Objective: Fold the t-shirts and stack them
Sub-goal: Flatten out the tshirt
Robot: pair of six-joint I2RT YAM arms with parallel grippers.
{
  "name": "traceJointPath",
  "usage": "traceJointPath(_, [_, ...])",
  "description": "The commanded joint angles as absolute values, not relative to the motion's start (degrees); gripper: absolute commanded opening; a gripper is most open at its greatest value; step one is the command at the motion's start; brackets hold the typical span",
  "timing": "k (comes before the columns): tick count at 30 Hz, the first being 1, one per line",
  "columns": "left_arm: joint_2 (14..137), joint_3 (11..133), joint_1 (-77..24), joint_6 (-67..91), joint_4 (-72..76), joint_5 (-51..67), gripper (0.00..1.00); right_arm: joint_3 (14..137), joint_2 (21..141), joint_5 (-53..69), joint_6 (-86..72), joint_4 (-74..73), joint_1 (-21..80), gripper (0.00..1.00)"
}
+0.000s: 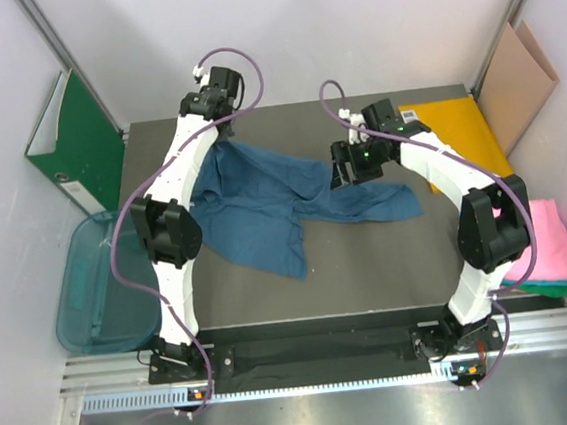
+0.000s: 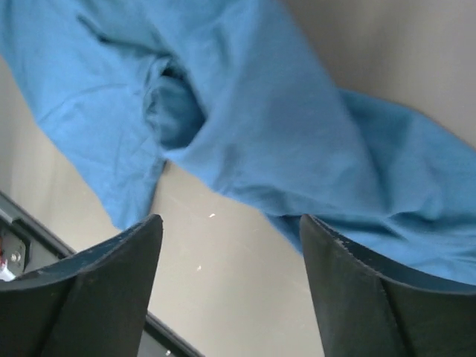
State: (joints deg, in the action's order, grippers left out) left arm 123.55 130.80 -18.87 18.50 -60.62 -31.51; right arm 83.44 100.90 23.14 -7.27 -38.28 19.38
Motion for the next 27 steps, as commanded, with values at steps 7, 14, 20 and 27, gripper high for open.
traceJointPath(7, [124.98,133.33,-17.58,17.75,-61.61,-28.48,0.0,95.79,109.85,20.65,-9.22,-45.52,26.71,0.9])
traceJointPath(14, [124.28,131.31,-17.58,17.23,-59.86,-25.84,0.0,111.07,121.89,11.88,-8.79,-54.56,30.85,0.86])
traceJointPath(20, [122.87,128.32,-17.58,16.61,-58.8,-26.89,0.0,118.3,128.23,2.83,-7.47,-62.31,31.29,0.19])
traceJointPath(27, [122.61,128.15,-16.7,16.26,-60.82,-32.34,0.0,115.49,118.42,-8.94,-6.24,-62.93,28.22,0.0])
